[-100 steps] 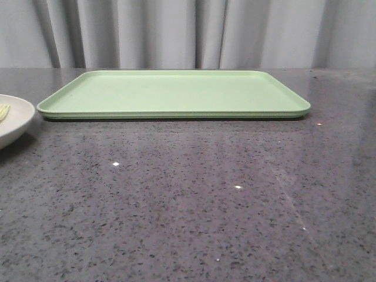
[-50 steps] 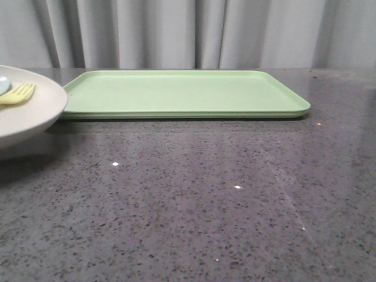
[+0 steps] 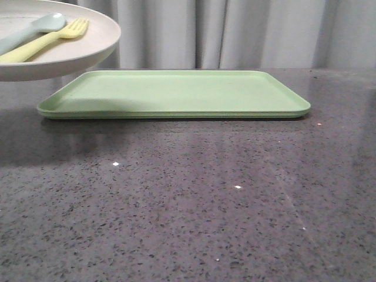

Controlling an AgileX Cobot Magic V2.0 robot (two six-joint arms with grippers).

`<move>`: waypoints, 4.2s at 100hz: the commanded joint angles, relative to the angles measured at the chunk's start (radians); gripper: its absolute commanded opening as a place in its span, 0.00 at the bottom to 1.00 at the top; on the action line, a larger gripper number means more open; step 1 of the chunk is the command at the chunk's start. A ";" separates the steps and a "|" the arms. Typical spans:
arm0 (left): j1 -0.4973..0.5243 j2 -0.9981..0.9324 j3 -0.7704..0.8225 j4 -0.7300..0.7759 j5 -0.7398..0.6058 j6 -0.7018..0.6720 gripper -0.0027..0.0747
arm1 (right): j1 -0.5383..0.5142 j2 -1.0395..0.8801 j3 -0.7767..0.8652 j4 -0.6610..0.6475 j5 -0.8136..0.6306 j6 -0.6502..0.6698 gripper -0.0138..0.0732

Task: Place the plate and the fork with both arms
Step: 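Lift the plate with the left gripper and carry it over the tray, then lower the plate onto the tray center and open the left gripper, then move the right gripper above the yellow fork on the plate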

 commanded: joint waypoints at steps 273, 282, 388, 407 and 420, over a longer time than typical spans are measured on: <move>-0.393 0.527 -0.403 -0.008 -0.333 -0.283 0.50 | 0.011 0.015 -0.033 -0.010 -0.021 -0.011 0.72; -0.393 0.488 -0.399 0.054 -0.300 -0.281 0.50 | 0.053 0.036 -0.034 -0.010 -0.018 -0.011 0.72; -0.393 -0.263 0.243 0.219 -0.379 -0.281 0.50 | 0.391 0.764 -0.770 -0.010 0.208 -0.011 0.72; -0.393 -0.322 0.287 0.219 -0.381 -0.281 0.50 | 0.443 0.904 -0.919 -0.010 0.251 -0.007 0.72; -0.393 -0.350 0.305 0.219 -0.381 -0.281 0.50 | 0.466 1.008 -1.026 -0.010 0.296 0.009 0.72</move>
